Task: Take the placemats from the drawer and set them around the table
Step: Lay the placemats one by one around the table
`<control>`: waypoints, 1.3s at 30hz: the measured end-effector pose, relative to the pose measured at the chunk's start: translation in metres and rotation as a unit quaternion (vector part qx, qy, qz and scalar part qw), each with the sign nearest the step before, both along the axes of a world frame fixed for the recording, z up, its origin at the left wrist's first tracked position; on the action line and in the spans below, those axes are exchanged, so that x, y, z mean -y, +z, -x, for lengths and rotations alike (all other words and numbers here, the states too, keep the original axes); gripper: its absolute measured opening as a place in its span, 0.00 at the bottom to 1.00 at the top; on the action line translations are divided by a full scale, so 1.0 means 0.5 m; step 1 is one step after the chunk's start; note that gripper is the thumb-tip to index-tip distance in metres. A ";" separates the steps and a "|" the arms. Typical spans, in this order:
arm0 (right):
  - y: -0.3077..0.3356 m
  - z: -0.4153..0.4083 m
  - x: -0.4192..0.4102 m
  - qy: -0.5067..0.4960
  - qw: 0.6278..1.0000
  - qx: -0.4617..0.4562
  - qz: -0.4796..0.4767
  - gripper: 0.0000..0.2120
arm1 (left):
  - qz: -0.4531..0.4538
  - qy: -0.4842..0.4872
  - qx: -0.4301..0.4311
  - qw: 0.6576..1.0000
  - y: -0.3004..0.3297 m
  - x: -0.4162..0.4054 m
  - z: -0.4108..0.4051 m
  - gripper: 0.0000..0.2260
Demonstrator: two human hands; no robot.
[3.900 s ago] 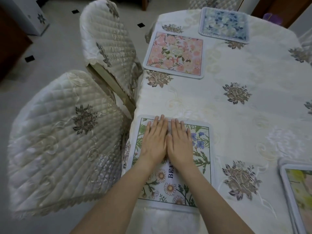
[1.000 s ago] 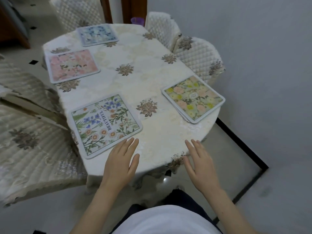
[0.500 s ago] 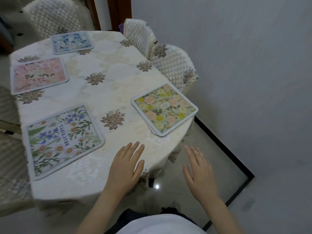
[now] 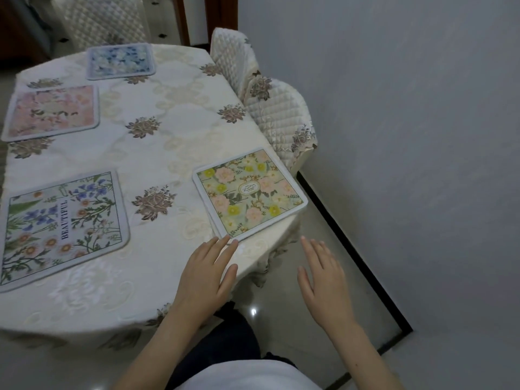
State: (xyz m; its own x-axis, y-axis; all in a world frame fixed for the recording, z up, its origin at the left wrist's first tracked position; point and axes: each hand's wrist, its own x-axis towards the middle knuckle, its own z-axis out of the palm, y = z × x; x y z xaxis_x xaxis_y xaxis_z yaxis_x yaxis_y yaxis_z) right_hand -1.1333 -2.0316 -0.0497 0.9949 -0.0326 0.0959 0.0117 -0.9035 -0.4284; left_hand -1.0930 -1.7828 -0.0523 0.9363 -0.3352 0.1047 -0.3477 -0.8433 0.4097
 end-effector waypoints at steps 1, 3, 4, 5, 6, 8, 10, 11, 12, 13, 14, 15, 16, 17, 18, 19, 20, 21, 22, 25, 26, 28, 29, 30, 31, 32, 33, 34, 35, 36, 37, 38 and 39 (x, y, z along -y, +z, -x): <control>-0.002 -0.020 0.007 0.005 1.000 -0.001 0.004 0.26 | 0.001 0.007 -0.004 1.000 -0.003 0.007 -0.013 0.22; -0.005 -0.061 0.020 0.020 1.000 -0.001 0.012 0.26 | 0.004 0.016 -0.009 1.000 -0.012 0.019 -0.040 0.22; -0.007 -0.084 0.025 0.029 0.999 -0.002 0.017 0.26 | 0.007 0.021 -0.011 1.000 -0.017 0.026 -0.055 0.22; -0.008 -0.108 0.030 0.038 0.999 -0.003 0.023 0.26 | 0.011 0.027 -0.013 0.999 -0.023 0.032 -0.071 0.23; -0.008 -0.134 0.034 0.048 0.998 -0.004 0.028 0.26 | 0.017 0.032 -0.013 0.999 -0.029 0.038 -0.091 0.23; -0.010 -0.188 0.039 0.063 0.997 -0.005 0.032 0.26 | 0.024 0.038 -0.015 0.999 -0.043 0.050 -0.136 0.24; -0.013 -0.243 0.045 0.075 0.997 -0.006 0.034 0.25 | 0.032 0.041 -0.012 0.999 -0.051 0.062 -0.185 0.23; -0.014 -0.269 0.047 0.084 0.996 -0.008 0.036 0.25 | 0.035 0.044 -0.007 0.998 -0.053 0.065 -0.207 0.23; -0.015 -0.294 0.050 0.094 0.995 -0.010 0.037 0.25 | 0.039 0.051 -0.004 0.998 -0.052 0.067 -0.226 0.23; -0.016 -0.318 0.051 0.104 0.994 -0.012 0.032 0.25 | 0.044 0.059 -0.005 0.997 -0.050 0.067 -0.241 0.23; -0.017 -0.341 0.050 0.114 0.993 -0.013 0.026 0.25 | 0.050 0.068 -0.005 0.996 -0.049 0.065 -0.254 0.23; -0.018 -0.366 0.048 0.125 0.992 -0.015 0.021 0.25 | 0.053 0.076 -0.005 0.996 -0.050 0.061 -0.266 0.22; -0.020 -0.391 0.045 0.136 0.990 -0.015 0.020 0.25 | 0.053 0.085 -0.007 0.995 -0.050 0.056 -0.278 0.22; -0.022 -0.414 0.041 0.148 0.989 -0.015 0.023 0.25 | 0.051 0.095 -0.011 0.994 -0.052 0.051 -0.290 0.22; -0.025 -0.436 0.038 0.159 0.987 -0.015 0.027 0.25 | 0.048 0.105 -0.012 0.993 -0.054 0.048 -0.299 0.22; -0.028 -0.454 0.035 0.170 0.985 -0.017 0.032 0.25 | 0.046 0.115 -0.013 0.992 -0.058 0.046 -0.306 0.21; -0.031 -0.472 0.032 0.180 0.983 -0.022 0.035 0.26 | 0.045 0.124 -0.015 0.991 -0.061 0.046 -0.312 0.21; -0.035 -0.488 0.030 0.189 0.981 -0.026 0.036 0.26 | 0.045 0.130 -0.020 0.990 -0.064 0.048 -0.318 0.21; -0.040 -0.505 0.028 0.199 0.979 -0.031 0.038 0.26 | 0.045 0.136 -0.025 0.989 -0.067 0.052 -0.325 0.21; -0.057 -0.559 0.024 0.229 0.972 -0.042 0.041 0.26 | 0.059 0.176 -0.051 0.981 -0.086 0.063 -0.347 0.23; -0.061 -0.577 0.023 0.239 0.969 -0.044 0.036 0.26 | 0.066 0.195 -0.060 0.977 -0.094 0.065 -0.355 0.23; -0.069 -0.609 0.021 0.253 0.966 -0.052 0.021 0.25 | 0.082 0.231 -0.082 0.966 -0.105 0.068 -0.370 0.24; -0.073 -0.624 0.022 0.256 0.965 -0.060 0.012 0.26 | 0.093 0.250 -0.092 0.959 -0.109 0.070 -0.377 0.24; -0.079 -0.638 0.025 0.257 0.964 -0.070 0.006 0.26 | 0.107 0.272 -0.103 0.951 -0.114 0.073 -0.385 0.23; -0.087 -0.651 0.030 0.256 0.963 -0.084 0.007 0.25 | 0.122 0.294 -0.117 0.941 -0.117 0.077 -0.393 0.22; -0.097 -0.666 0.036 0.254 0.962 -0.099 0.017 0.25 | 0.134 0.315 -0.130 0.931 -0.120 0.082 -0.401 0.22; -0.107 -0.680 0.041 0.253 0.960 -0.114 0.029 0.26 | 0.142 0.333 -0.145 0.921 -0.122 0.088 -0.410 0.22; -0.118 -0.694 0.047 0.252 0.959 -0.128 0.034 0.27 | 0.149 0.349 -0.160 0.911 -0.126 0.092 -0.418 0.23; -0.126 -0.705 0.051 0.245 0.958 -0.147 0.034 0.27 | 0.152 0.361 -0.176 0.903 -0.131 0.094 -0.425 0.23; -0.135 -0.716 0.055 0.235 0.957 -0.169 0.031 0.28 | 0.151 0.371 -0.194 0.895 -0.138 0.096 -0.431 0.24; -0.143 -0.725 0.058 0.223 0.955 -0.193 0.033 0.29 | 0.150 0.383 -0.213 0.887 -0.144 0.097 -0.435 0.24; -0.149 -0.733 0.061 0.213 0.953 -0.210 0.038 0.30 | 0.151 0.396 -0.228 0.877 -0.151 0.098 -0.438 0.24; -0.154 -0.739 0.064 0.204 0.952 -0.226 0.043 0.31 | 0.154 0.411 -0.238 0.866 -0.157 0.100 -0.440 0.23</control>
